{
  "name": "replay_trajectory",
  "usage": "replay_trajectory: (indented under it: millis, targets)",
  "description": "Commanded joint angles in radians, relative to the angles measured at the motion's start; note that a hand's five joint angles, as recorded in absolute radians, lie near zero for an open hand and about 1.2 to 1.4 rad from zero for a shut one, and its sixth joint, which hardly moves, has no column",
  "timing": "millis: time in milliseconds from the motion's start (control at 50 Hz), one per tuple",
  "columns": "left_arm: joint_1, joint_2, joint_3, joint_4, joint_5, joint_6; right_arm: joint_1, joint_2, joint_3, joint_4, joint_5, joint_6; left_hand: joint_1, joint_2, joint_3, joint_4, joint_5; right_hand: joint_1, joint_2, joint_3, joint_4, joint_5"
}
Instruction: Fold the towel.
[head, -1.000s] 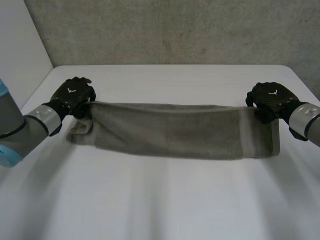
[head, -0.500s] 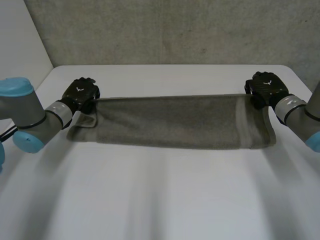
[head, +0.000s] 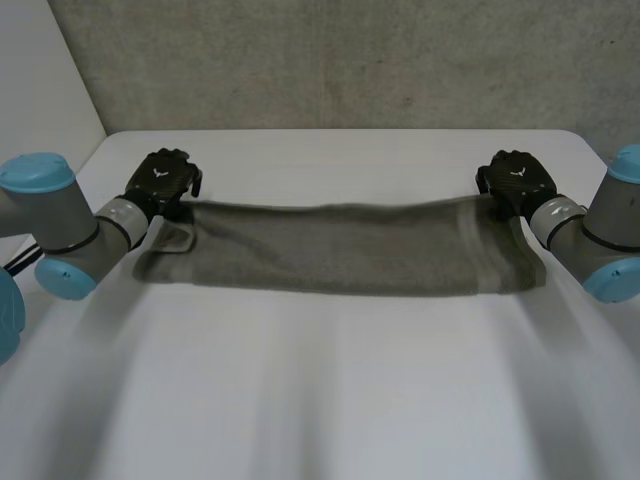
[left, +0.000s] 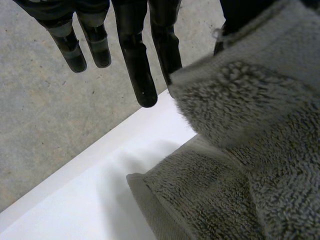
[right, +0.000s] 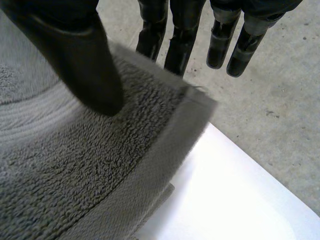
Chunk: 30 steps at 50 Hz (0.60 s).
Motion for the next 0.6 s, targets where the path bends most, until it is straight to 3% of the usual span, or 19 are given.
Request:
replay_trajectory:
  millis: [20,220,380,600]
  targets:
    - [-0.004,0.002,0.001,0.004,-0.006,0.000,0.000,0.000,-0.008,-0.006,0.013,0.000,-0.691,-0.699,-0.058,-0.066,-0.692,-0.742,-0.743,-0.052,-0.076,-0.755]
    - [-0.004,0.025,0.001,0.010,-0.040,0.000,0.000,-0.029,0.018,-0.005,0.057,0.000,-0.681,-0.689,-0.058,-0.066,-0.682,-0.742,-0.743,-0.052,-0.076,-0.755]
    - [-0.003,0.114,0.001,0.046,-0.066,-0.010,0.001,-0.141,0.091,-0.010,0.065,0.004,-0.684,-0.692,-0.058,-0.066,-0.685,-0.742,-0.743,-0.052,-0.076,-0.755]
    - [-0.003,0.163,-0.005,0.128,0.037,-0.012,0.008,-0.336,0.315,-0.017,0.054,0.009,-0.658,-0.665,-0.058,-0.066,-0.658,-0.742,-0.743,-0.052,-0.076,-0.755]
